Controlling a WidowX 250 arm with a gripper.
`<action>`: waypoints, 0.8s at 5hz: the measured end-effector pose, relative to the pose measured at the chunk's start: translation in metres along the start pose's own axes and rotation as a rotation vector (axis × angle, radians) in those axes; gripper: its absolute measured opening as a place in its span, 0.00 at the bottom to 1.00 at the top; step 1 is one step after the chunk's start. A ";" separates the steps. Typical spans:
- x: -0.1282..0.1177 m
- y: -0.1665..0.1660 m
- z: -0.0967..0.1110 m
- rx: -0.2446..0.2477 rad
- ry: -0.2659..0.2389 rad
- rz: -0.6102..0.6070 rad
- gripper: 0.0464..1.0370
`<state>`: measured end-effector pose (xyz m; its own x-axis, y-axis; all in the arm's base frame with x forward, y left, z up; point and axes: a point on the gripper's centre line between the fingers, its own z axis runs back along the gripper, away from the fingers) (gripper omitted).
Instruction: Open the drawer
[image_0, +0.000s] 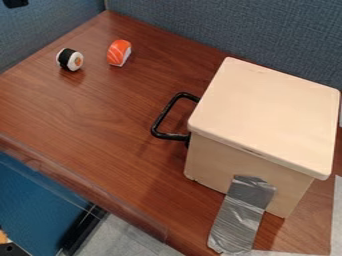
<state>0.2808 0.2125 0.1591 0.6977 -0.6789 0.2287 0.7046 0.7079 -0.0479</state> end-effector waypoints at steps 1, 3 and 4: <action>-0.003 -0.001 -0.013 -0.042 -0.001 0.012 0.96; 0.022 -0.043 -0.027 -0.117 -0.023 -0.007 0.96; 0.032 -0.061 -0.027 -0.089 -0.028 0.047 0.96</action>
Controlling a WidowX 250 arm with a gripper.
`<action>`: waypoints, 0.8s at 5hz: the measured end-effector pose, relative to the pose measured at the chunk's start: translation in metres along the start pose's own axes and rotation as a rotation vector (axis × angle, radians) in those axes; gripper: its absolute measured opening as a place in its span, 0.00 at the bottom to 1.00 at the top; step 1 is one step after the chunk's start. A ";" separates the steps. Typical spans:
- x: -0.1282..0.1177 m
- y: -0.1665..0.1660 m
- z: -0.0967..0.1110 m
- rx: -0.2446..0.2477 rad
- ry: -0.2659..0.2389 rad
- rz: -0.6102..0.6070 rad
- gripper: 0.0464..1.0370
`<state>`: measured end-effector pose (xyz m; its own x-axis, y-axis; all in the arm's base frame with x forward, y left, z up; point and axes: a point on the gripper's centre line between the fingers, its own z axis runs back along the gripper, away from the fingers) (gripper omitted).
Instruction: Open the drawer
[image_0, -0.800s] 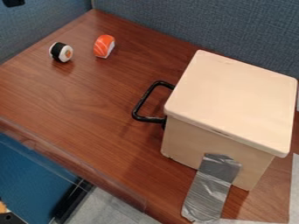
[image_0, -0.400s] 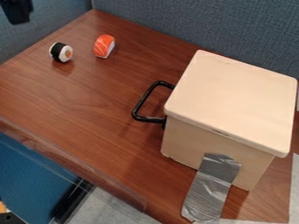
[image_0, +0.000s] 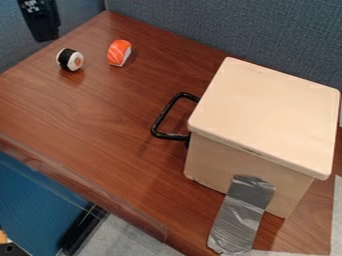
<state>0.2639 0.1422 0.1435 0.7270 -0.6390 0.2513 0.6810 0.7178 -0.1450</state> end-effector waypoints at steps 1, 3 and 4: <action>0.009 -0.017 -0.006 -0.007 -0.017 0.032 0.96; 0.037 -0.048 -0.017 0.003 -0.091 0.195 0.96; 0.056 -0.065 -0.028 0.044 -0.135 0.297 0.96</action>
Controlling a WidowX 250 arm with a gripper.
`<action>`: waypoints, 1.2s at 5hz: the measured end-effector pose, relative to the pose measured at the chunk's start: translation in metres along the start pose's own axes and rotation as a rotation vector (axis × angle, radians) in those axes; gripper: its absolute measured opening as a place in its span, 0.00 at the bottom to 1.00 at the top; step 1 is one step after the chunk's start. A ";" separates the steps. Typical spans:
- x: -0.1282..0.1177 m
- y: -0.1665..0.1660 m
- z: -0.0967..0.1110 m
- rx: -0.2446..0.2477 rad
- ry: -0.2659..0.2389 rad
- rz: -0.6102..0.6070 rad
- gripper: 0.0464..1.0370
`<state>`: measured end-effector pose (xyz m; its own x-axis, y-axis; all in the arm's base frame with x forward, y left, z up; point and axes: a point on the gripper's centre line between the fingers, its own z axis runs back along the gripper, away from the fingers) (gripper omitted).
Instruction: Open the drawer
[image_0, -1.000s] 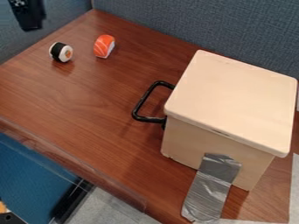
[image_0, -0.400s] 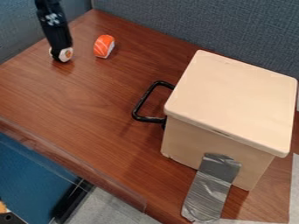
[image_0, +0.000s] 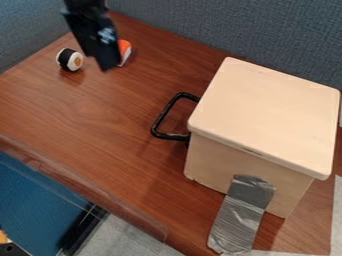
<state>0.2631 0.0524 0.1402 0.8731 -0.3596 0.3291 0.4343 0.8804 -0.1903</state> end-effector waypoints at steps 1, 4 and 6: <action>0.009 -0.011 -0.016 0.067 -0.004 0.141 0.96; 0.034 -0.003 -0.063 0.185 -0.078 0.322 0.96; 0.041 0.015 -0.078 0.218 -0.078 0.336 0.96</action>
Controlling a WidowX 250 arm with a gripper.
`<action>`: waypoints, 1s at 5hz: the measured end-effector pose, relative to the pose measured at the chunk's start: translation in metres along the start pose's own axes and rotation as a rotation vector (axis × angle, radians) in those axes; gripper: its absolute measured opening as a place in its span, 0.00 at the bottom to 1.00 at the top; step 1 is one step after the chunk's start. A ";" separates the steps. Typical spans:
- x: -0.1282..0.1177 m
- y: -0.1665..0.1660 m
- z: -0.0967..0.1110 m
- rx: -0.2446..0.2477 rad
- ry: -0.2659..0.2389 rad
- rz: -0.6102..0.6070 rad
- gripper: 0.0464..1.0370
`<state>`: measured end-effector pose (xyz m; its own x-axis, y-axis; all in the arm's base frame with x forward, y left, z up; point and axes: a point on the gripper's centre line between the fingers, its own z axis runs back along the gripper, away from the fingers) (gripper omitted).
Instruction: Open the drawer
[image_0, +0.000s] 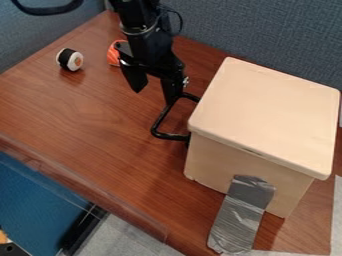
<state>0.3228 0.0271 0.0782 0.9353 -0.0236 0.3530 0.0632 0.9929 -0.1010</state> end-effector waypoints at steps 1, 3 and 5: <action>0.006 0.006 -0.002 0.021 -0.039 0.032 0.96; 0.004 0.007 -0.015 0.039 -0.031 0.057 0.96; 0.001 0.004 -0.032 0.053 -0.006 0.084 0.96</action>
<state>0.3356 0.0274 0.0481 0.9345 0.0603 0.3507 -0.0339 0.9961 -0.0809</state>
